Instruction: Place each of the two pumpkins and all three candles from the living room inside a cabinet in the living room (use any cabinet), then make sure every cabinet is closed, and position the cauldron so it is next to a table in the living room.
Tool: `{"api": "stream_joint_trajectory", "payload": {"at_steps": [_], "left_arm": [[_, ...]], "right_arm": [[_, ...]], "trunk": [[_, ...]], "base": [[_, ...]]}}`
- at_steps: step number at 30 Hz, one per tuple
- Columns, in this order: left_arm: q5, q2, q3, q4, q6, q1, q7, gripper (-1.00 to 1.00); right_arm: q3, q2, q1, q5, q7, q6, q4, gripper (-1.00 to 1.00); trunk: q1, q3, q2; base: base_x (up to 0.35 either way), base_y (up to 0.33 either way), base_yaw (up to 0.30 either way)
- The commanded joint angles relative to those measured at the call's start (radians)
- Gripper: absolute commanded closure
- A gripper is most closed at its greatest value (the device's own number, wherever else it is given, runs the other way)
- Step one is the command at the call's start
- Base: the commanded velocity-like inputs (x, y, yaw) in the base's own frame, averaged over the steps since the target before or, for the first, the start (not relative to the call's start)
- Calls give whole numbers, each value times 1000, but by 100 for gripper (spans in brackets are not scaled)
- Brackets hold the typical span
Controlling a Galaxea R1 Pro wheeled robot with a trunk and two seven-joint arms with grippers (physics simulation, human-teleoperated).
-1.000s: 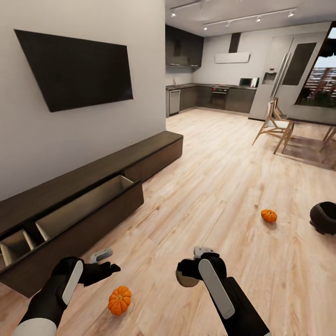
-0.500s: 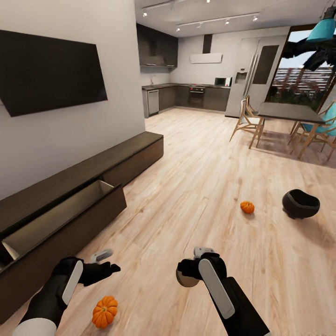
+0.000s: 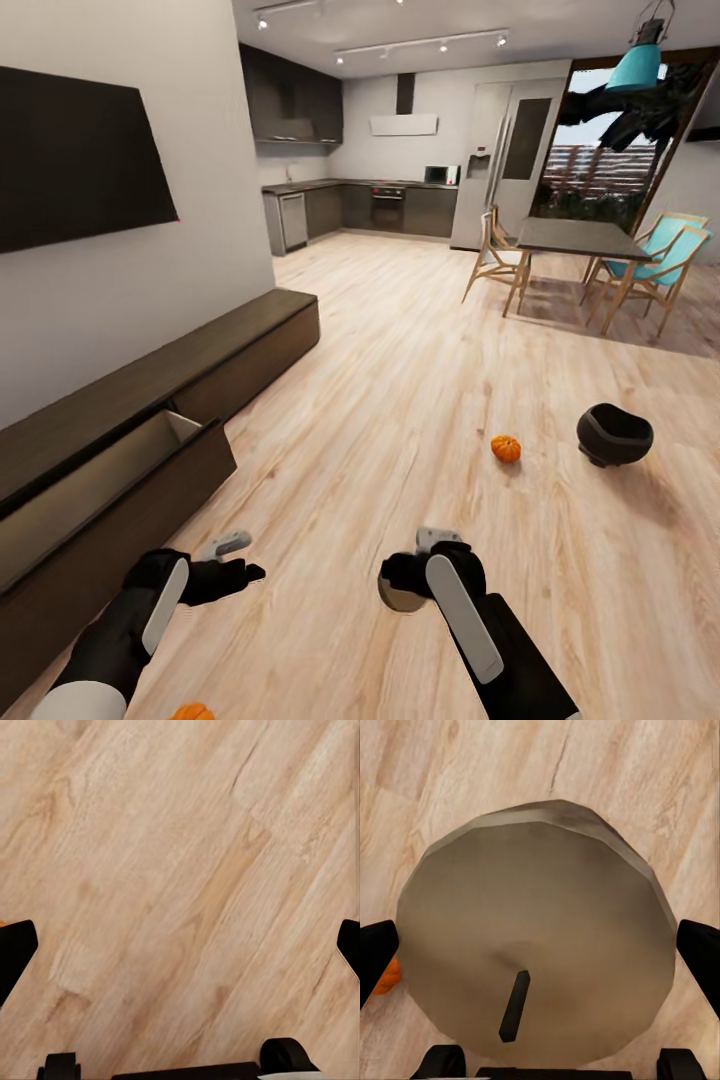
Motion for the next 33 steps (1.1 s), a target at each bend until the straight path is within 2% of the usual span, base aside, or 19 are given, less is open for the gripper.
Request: {"api": "stream_joint_trajectory", "payload": {"at_steps": [1, 13, 33], "left_arm": [[0, 0, 0, 0, -1, 0, 0, -100], [0, -2, -2, 0, -3, 0, 0, -100], [0, -1, -2, 0, -3, 0, 0, -100]], "right_arm": [[1, 0, 0, 0, 0, -3, 0, 100], [0, 0, 0, -1, 1, -7, 0, 100], [3, 0, 0, 0, -1, -11, 0, 100]], "trunk": [[0, 0, 0], [0, 0, 0], [0, 0, 0]], "base": [[319, -105, -79], [310, -149, -230], [303, -23, -9]]}}
